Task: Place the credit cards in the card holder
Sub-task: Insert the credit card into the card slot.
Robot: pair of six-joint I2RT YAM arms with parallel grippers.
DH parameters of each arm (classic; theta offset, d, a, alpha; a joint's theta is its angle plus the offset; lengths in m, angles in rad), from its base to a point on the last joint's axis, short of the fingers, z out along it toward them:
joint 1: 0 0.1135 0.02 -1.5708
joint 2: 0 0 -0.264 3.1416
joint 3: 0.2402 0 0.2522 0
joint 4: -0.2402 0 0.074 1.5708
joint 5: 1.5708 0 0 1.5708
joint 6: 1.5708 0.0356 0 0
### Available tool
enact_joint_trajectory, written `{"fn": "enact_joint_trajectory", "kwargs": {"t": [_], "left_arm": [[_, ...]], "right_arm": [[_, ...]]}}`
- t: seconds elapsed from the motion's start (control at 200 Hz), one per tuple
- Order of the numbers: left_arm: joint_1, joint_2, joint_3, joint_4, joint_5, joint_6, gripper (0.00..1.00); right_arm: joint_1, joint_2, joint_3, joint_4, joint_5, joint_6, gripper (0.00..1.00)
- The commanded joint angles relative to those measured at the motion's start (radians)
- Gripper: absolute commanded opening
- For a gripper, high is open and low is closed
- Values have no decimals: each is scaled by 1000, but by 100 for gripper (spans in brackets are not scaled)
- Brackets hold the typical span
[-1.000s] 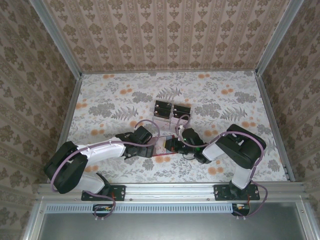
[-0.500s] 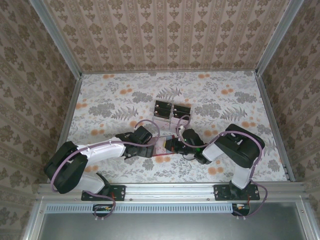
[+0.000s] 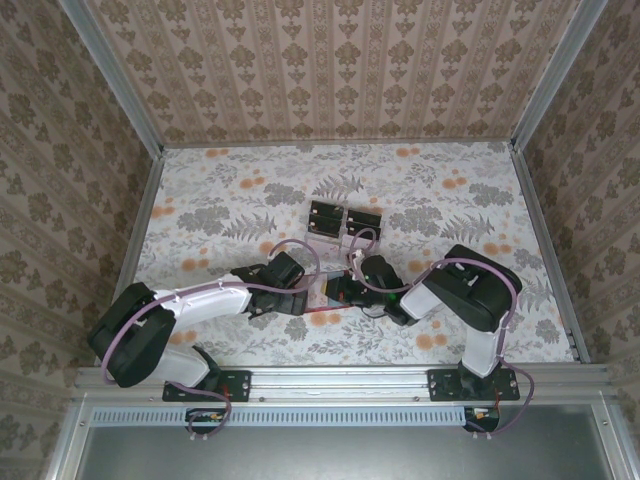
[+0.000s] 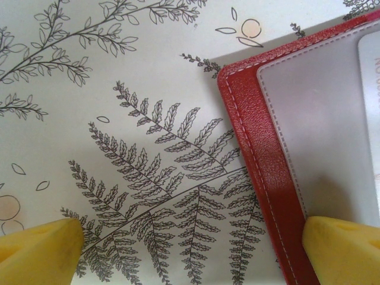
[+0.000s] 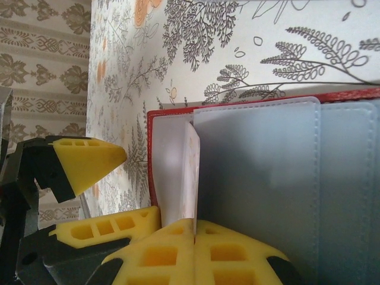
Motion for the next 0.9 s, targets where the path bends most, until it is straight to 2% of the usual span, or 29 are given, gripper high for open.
{"fn": "enact_joint_trajectory", "kwargs": {"t": [0.0,0.125,0.205,0.35,0.49,0.7,0.895], "left_arm": [[-2,20,-27,-14,-7,-10,100],[-2,20,-25,-14,-6,-10,100],[-1,18,-23,-16,-7,-10,100],[-1,3,-16,-21,-3,-11,100],[2,-18,-3,-27,5,-12,100],[26,-64,15,-45,15,-4,100],[84,-111,27,-62,14,7,100]], "right_arm": [[8,42,9,-88,-16,-5,0],[8,31,23,-118,-21,-13,1],[6,-1,33,-166,-19,-31,14],[6,-106,69,-339,9,-98,46],[5,-209,117,-544,63,-176,62],[5,-287,161,-707,117,-235,65],[6,-294,195,-781,144,-244,59]]}}
